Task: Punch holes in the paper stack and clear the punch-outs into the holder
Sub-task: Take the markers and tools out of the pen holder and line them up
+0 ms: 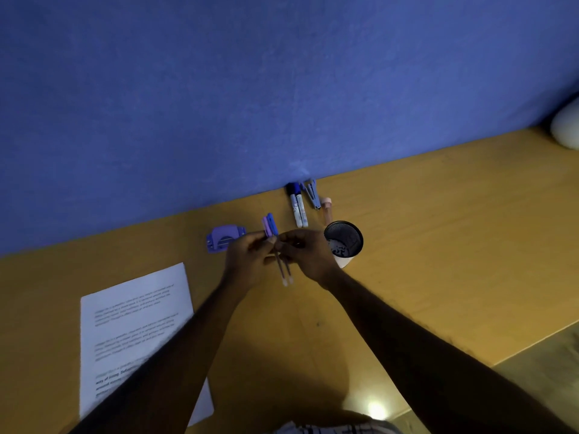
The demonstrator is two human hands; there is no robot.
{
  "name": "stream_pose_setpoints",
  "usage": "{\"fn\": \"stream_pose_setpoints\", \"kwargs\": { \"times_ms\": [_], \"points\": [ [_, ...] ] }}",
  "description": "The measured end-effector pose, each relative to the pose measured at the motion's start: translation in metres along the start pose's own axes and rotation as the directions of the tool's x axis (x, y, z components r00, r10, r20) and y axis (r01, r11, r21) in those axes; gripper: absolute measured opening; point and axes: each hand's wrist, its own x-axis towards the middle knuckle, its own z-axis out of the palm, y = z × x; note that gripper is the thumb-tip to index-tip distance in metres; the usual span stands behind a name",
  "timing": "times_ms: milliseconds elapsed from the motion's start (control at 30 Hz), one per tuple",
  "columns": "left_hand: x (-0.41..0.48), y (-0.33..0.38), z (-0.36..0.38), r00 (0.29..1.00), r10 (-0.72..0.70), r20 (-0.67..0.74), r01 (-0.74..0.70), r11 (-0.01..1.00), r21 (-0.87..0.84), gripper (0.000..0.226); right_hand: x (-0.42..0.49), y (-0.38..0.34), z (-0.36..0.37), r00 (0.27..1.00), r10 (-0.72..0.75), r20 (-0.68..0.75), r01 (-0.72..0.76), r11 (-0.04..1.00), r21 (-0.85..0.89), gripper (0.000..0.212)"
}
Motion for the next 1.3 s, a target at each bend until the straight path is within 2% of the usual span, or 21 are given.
{"fn": "stream_pose_setpoints", "kwargs": {
  "times_ms": [133,267,433,533,667,733,800,867,1033,1300],
  "points": [
    [0.013,0.023,0.008,0.998,-0.003,-0.063,-0.003,0.996,-0.086,0.012,0.014,-0.018,-0.015,0.999,-0.021,0.027,0.02,1.0,0.024,0.012],
    [0.024,0.046,0.016,0.996,0.045,-0.072,-0.054,0.989,-0.139,0.006,0.031,-0.035,-0.034,0.998,-0.048,0.045,0.052,0.996,-0.079,0.017],
    [0.045,0.062,0.031,0.996,0.074,-0.056,-0.077,0.995,-0.064,0.007,0.065,-0.048,-0.059,0.998,-0.047,-0.028,0.039,0.97,-0.24,0.01],
    [0.063,0.059,0.038,0.997,0.056,-0.057,-0.057,0.998,-0.024,0.017,0.09,-0.047,-0.085,0.988,0.018,-0.155,-0.057,0.966,-0.253,0.008],
    [0.083,0.039,0.044,0.998,0.01,-0.064,-0.005,0.997,0.075,0.018,0.122,-0.024,-0.122,0.956,0.127,-0.266,-0.2,0.942,-0.269,0.024],
    [0.089,0.029,0.048,0.998,-0.025,-0.052,0.033,0.989,0.144,0.016,0.135,-0.008,-0.133,0.932,0.185,-0.311,-0.277,0.918,-0.284,0.017],
    [0.091,0.025,0.055,0.998,-0.054,-0.044,0.061,0.981,0.185,0.01,0.145,0.007,-0.139,0.92,0.227,-0.32,-0.327,0.895,-0.303,0.006],
    [0.094,0.019,0.059,0.998,-0.06,-0.033,0.067,0.959,0.275,0.011,0.155,0.021,-0.142,0.91,0.277,-0.309,-0.379,0.857,-0.349,0.015],
    [0.107,0.005,0.067,0.997,-0.071,-0.024,0.075,0.928,0.364,0.013,0.171,0.049,-0.142,0.878,0.341,-0.336,-0.456,0.81,-0.369,0.012],
    [0.115,-0.006,0.07,1.0,0.019,0.001,-0.017,0.902,0.431,0.019,0.182,0.061,-0.137,0.894,0.308,-0.324,-0.435,0.77,-0.467,0.015]
  ]
}}
